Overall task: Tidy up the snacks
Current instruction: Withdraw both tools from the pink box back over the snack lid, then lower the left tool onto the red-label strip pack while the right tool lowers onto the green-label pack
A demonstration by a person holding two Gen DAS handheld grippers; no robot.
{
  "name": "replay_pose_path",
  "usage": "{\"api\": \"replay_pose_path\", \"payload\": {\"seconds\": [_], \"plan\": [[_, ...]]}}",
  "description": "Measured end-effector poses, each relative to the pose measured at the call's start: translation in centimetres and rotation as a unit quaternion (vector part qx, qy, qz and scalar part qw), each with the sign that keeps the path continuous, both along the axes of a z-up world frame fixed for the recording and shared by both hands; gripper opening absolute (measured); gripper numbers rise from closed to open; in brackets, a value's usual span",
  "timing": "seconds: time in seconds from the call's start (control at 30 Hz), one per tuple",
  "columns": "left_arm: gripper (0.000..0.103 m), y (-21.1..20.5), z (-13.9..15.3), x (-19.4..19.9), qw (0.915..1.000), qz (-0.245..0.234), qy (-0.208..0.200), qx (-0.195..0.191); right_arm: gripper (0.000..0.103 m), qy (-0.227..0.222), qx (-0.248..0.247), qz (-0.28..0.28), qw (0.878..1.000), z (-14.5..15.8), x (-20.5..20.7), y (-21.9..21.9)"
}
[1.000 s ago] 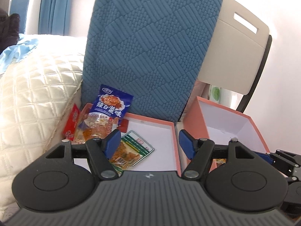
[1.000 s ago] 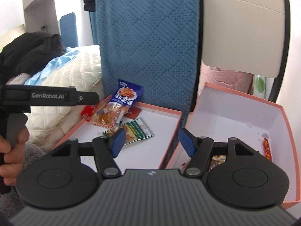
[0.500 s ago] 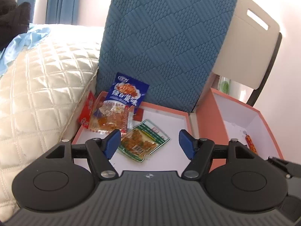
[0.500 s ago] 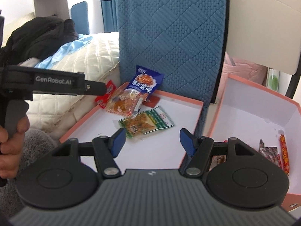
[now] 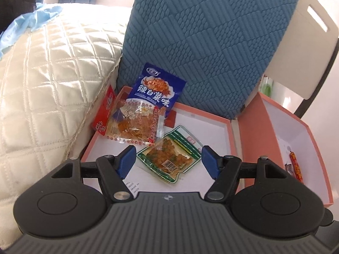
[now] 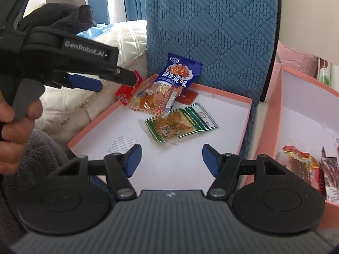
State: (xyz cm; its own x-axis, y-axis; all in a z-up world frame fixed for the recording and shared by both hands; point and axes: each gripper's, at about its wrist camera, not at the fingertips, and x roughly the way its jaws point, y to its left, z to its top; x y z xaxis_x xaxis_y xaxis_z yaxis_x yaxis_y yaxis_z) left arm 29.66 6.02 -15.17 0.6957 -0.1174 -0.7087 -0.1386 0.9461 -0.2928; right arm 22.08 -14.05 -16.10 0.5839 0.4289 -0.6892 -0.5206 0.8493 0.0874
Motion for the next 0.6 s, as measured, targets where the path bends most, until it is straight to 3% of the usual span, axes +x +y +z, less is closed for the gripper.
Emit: {"api": "replay_pose_path", "payload": {"seconds": [0.33,0.6], "plan": [[0.073,0.5,-3.2,4.6,0.9991,0.009,0.041,0.003,0.066,0.013,0.005,0.029,0.999,-2.4,3.4,1.9],[0.073,0.9,-6.2,7.8,0.9974,0.009,0.070,-0.018,0.066,0.046,0.011,0.034,0.998,-4.7,6.1,2.9]]}}
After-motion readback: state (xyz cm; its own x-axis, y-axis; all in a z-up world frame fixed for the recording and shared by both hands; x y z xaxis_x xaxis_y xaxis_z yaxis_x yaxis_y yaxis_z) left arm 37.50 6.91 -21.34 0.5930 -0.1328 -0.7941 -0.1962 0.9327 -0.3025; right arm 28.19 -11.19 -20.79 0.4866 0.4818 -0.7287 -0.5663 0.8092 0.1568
